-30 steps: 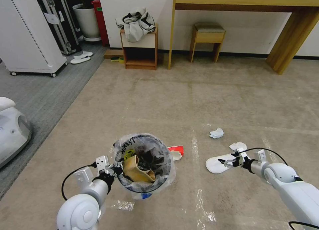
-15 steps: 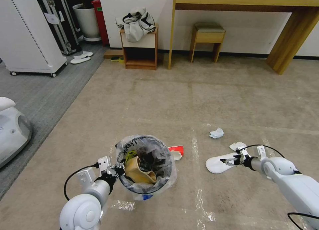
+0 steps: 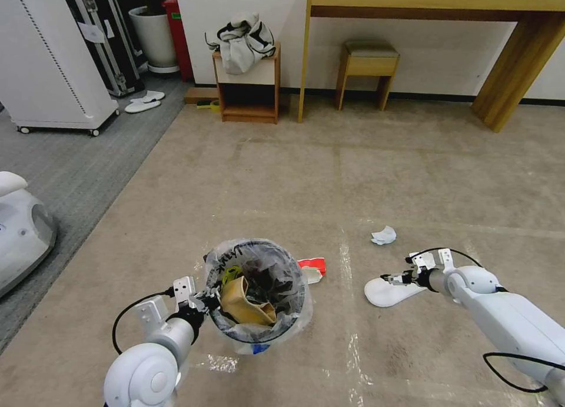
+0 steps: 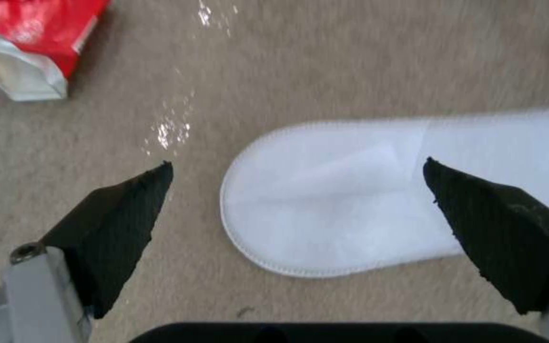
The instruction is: Pick up the trash bin and place the garbage on the floor into it.
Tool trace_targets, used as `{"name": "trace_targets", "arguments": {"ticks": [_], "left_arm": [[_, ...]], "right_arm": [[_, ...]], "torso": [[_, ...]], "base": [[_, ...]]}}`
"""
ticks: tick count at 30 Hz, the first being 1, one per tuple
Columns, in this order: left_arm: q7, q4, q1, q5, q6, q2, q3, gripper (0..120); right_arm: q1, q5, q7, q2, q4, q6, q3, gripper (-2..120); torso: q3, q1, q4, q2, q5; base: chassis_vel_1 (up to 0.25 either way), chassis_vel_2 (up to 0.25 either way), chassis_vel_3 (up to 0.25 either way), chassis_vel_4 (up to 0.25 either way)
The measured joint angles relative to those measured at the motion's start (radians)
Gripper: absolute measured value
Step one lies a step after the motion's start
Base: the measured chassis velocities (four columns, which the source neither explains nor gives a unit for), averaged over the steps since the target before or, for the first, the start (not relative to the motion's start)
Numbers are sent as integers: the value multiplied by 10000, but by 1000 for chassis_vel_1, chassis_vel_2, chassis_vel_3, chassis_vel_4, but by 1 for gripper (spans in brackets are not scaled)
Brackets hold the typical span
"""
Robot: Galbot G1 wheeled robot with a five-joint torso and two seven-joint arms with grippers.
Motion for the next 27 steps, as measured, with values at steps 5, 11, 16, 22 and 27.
{"name": "trace_targets", "arguments": {"ticks": [5, 11, 16, 22, 27], "left_arm": [[49, -22, -38, -48, -1, 142, -61, 1], [86, -23, -51, -94, -2, 213, -115, 1], [106, -65, -85, -131, -4, 287, -58, 1], [107, 96, -283, -216, -6, 405, 151, 1], [131, 134, -281, -221, -5, 422, 215, 1]], "right_arm": [[209, -94, -128, 322, -983, 60, -202, 100], [417, -402, -341, 590, -1666, 223, -360, 100], [586, -686, -351, 895, -2395, 388, -327, 100], [539, -851, -196, 988, -2678, 483, 29, 100], [590, -982, -73, 1109, -2861, 550, 148, 100]], "torso": [[0, 0, -1, 0, 0], [0, -1, 0, 0, 0], [0, -1, 3, 0, 1], [0, -1, -4, 0, 1], [-1, -1, 2, 2, 1]], "base": [[0, 0, 0, 0], [0, 0, 0, 0], [0, 0, 0, 0], [0, 0, 0, 0], [0, 0, 0, 0]]}}
